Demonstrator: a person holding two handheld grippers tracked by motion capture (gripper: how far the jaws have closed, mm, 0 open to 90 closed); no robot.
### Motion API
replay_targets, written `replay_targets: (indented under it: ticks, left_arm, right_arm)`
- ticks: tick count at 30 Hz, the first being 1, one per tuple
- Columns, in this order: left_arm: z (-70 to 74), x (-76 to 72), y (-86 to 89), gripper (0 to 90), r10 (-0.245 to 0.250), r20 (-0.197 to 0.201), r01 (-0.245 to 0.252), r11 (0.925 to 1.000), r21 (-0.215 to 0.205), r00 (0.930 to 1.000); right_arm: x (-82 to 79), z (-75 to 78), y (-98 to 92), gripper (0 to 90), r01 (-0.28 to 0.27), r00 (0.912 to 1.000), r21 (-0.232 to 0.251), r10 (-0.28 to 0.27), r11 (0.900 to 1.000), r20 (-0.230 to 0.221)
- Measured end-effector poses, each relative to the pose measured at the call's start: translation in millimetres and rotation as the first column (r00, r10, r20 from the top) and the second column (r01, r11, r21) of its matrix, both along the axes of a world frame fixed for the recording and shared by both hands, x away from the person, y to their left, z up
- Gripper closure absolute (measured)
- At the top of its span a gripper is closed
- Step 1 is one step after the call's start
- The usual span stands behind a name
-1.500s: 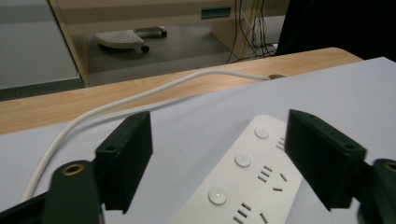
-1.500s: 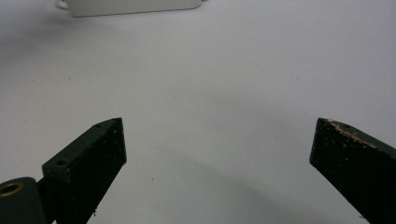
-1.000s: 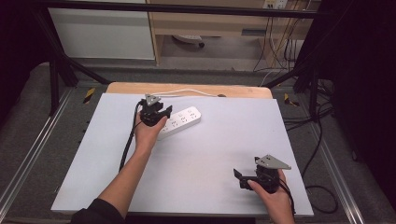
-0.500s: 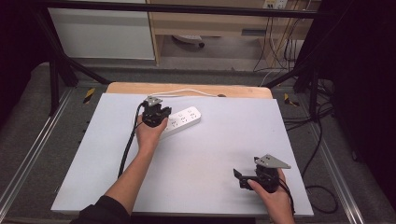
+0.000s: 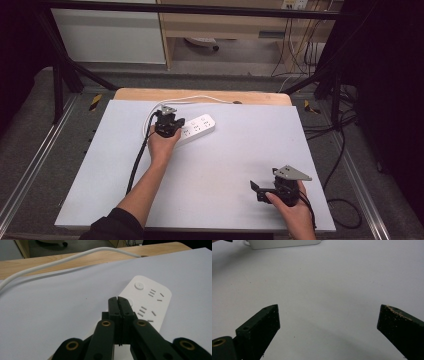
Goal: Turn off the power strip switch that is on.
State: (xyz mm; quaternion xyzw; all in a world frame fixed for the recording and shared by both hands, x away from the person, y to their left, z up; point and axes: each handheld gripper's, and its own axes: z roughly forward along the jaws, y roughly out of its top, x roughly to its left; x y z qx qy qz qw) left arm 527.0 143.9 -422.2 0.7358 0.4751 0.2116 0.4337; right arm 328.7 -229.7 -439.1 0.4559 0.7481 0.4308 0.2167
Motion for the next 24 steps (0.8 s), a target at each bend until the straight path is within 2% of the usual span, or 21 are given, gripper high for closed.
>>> replay_targets:
  ticks: [9,24]
  left_arm:
    - [-3.8,1.8,-0.3,90.0,0.002,-0.006,-0.002,0.9999,0.015,1.0000]
    - [-7.8,4.4,-0.2,90.0,0.006,-0.026,-0.006,1.0000,0.003,0.9997]
  right_arm:
    - [-0.1,0.2,0.1,5.3,0.001,1.0000,0.000,-0.001,1.000,0.001]
    - [0.3,0.0,-1.6,5.2,0.007,1.0000,0.000,-0.007,1.000,-0.003]
